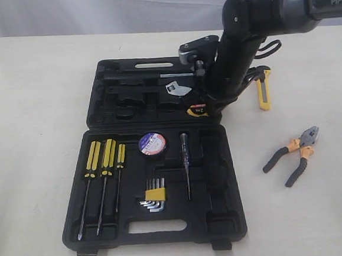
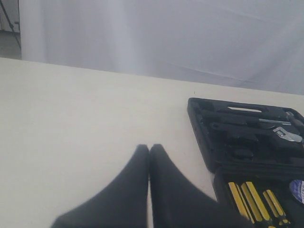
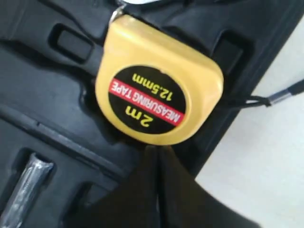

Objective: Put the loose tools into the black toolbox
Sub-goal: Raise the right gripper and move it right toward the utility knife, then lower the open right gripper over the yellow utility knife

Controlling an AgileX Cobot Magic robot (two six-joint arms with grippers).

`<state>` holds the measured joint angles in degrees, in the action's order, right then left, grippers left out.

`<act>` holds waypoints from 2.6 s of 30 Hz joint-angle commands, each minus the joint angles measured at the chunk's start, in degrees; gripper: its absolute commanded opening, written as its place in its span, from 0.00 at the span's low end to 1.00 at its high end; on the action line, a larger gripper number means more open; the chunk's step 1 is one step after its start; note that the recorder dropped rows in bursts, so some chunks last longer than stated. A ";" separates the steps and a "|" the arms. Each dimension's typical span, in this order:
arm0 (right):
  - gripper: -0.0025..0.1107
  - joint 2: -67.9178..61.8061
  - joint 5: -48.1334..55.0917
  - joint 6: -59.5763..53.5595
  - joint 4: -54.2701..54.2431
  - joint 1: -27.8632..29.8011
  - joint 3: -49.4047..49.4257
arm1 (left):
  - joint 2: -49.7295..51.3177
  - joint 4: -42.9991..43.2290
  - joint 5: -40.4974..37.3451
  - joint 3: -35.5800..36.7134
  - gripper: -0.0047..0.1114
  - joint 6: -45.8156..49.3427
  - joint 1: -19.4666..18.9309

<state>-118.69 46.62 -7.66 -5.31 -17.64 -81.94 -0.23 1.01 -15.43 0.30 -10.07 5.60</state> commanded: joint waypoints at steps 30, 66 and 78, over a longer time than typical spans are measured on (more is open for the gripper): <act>0.02 -0.87 -11.75 -0.66 -2.07 0.05 -1.40 | 0.23 -0.19 -0.05 -0.30 0.04 0.02 0.33; 0.02 28.79 9.17 12.76 6.94 16.00 15.73 | 0.23 0.12 -0.05 -0.30 0.04 0.02 0.33; 0.02 22.38 8.91 15.88 7.11 16.00 9.43 | 0.23 0.12 -0.05 -0.30 0.04 0.02 0.33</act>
<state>-92.69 53.98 8.19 1.26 -1.92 -67.48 -0.23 1.01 -15.43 0.30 -10.07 5.60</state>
